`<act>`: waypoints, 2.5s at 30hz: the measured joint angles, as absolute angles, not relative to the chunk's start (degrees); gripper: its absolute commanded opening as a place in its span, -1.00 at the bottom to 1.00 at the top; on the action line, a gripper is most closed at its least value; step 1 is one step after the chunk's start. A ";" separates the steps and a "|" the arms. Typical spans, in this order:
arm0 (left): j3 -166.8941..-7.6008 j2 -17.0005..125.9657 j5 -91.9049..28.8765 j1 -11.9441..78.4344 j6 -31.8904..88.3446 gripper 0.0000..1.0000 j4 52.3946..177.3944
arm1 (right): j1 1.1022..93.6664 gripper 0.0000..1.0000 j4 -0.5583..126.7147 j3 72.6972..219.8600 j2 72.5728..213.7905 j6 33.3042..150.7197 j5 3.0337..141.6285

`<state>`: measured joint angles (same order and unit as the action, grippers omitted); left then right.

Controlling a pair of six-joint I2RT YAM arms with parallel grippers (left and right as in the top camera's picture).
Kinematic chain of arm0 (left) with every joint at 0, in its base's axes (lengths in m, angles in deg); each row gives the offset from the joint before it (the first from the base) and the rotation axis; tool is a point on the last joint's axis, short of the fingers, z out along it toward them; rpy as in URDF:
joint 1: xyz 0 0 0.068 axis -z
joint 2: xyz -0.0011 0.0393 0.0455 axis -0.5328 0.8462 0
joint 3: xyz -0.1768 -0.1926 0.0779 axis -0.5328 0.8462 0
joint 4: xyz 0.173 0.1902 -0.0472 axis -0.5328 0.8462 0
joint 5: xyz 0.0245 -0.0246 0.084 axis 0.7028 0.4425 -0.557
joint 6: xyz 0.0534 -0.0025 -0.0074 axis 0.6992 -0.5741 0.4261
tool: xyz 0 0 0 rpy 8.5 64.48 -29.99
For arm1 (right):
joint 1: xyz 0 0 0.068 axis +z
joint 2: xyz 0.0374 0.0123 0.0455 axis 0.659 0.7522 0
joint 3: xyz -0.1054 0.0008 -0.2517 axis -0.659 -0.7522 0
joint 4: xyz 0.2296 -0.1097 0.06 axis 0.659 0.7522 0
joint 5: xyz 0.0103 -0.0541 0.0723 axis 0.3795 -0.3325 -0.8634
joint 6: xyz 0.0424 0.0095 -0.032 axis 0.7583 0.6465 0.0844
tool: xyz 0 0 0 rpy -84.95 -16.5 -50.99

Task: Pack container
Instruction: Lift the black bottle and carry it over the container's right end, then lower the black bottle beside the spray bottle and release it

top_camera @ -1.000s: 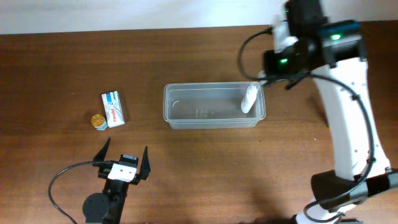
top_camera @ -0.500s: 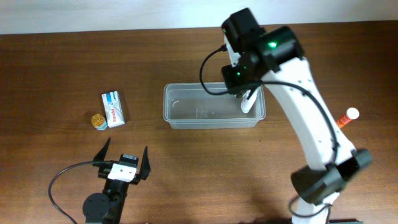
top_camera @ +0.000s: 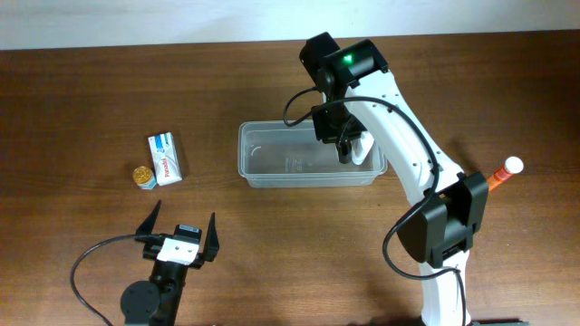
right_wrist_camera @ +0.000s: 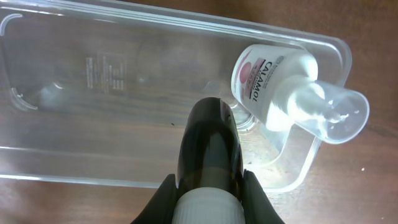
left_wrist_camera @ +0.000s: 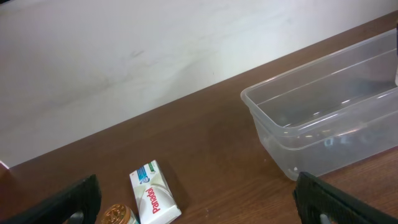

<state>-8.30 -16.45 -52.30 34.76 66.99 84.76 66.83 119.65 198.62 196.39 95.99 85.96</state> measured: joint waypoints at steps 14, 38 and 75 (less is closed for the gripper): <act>-8.30 -16.48 -52.30 34.76 66.99 0.99 84.76 | 66.83 -0.72 115.28 190.11 196.41 98.94 87.29; -8.30 -16.48 -52.30 34.76 66.99 0.99 84.76 | 63.96 -0.72 108.90 182.03 196.44 98.98 88.52; -8.30 -16.48 -52.30 34.76 66.99 0.99 84.76 | 63.90 -0.13 105.03 178.68 196.44 99.14 89.37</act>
